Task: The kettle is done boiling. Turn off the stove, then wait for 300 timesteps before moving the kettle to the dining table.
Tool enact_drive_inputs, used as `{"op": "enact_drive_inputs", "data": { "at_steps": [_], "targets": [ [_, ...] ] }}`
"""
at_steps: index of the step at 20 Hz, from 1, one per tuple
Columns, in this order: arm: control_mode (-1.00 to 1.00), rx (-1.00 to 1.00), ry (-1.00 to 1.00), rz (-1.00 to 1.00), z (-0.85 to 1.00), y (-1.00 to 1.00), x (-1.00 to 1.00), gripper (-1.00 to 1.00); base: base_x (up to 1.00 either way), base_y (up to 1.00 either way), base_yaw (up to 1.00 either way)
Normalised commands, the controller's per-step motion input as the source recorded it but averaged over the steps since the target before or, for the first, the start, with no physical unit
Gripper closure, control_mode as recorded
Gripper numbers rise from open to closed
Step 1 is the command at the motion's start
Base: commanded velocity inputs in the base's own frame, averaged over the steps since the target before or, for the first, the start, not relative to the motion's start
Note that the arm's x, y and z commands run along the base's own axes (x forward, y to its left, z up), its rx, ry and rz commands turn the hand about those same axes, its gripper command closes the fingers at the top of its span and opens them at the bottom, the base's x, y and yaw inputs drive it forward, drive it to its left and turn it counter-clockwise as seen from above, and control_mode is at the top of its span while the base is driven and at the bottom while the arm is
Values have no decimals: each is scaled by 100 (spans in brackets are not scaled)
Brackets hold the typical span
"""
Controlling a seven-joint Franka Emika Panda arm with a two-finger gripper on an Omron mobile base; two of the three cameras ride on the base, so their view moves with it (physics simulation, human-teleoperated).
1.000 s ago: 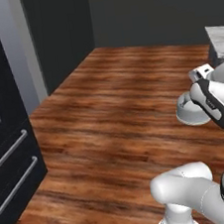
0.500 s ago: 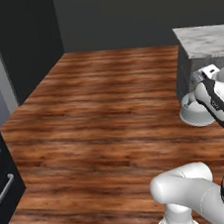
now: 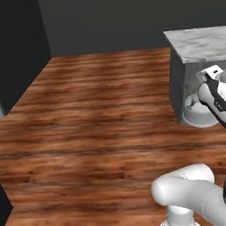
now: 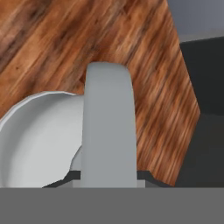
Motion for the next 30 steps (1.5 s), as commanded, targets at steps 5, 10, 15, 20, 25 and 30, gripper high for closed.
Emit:
{"op": "enact_drive_inputs", "data": {
  "at_steps": [5,10,15,20,25,30],
  "targets": [
    [100,0,0,0,0,0,0,100,55,1,-15],
    [100,0,0,0,0,0,0,100,57,14,-17],
    [100,0,0,0,0,0,0,100,64,25,-18],
    [100,0,0,0,0,0,0,100,72,37,-18],
    [100,0,0,0,0,0,0,100,75,42,-20],
    [100,0,0,0,0,0,0,100,75,41,-21]
  ]
}}
